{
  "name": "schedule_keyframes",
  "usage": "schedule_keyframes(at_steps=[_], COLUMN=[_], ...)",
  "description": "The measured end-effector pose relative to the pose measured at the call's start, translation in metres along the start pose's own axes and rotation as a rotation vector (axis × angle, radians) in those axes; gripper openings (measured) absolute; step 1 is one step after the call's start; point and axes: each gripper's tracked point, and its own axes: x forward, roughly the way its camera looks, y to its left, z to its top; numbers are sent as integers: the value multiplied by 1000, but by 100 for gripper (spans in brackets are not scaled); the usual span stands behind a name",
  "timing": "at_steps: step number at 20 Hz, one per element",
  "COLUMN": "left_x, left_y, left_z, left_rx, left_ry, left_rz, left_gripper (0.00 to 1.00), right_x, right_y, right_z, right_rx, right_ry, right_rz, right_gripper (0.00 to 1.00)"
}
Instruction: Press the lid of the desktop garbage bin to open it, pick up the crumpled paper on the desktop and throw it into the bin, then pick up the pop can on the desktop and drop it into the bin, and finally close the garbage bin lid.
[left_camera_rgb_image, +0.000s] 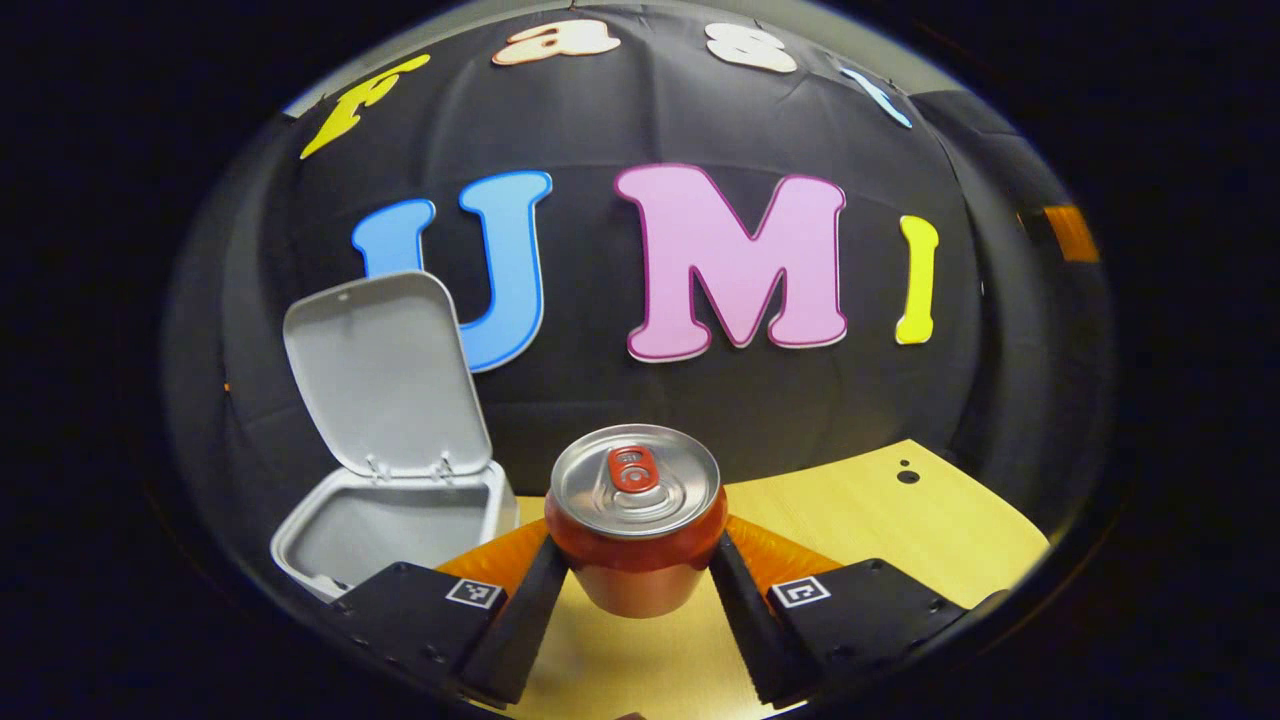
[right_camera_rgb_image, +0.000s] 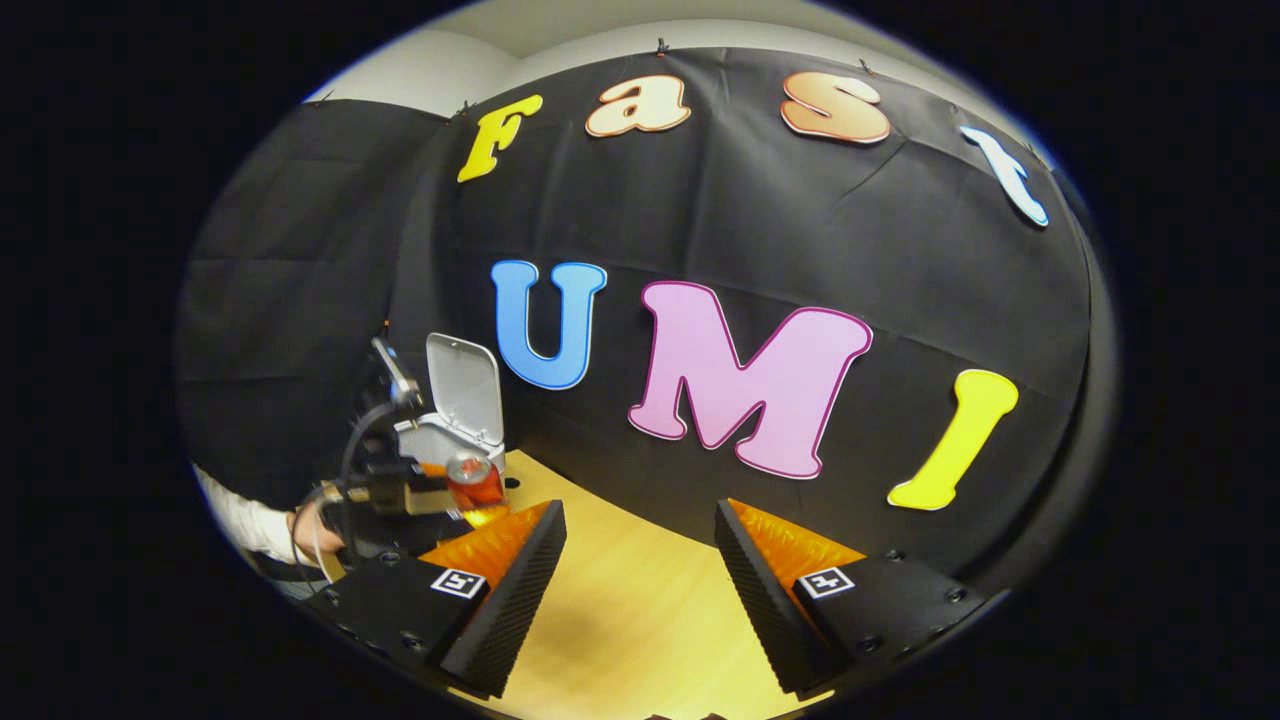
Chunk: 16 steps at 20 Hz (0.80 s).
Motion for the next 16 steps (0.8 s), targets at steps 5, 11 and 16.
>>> schedule_keyframes(at_steps=[5, 11, 16], left_x=[-17, -9, -4], left_y=[92, 169, 172], left_z=[32, -10, -25], left_rx=[-19, -31, -27], left_ry=[-9, 95, 115], left_rz=[121, 236, 229], left_gripper=[82, 83, 83], right_x=[1, 1, 2], right_y=[1, 4, 4], right_z=[6, 4, 2], right_rx=[-1, -3, -10], right_ry=[-39, -31, -25], right_rz=[22, 38, 39], right_gripper=[96, 96, 97])
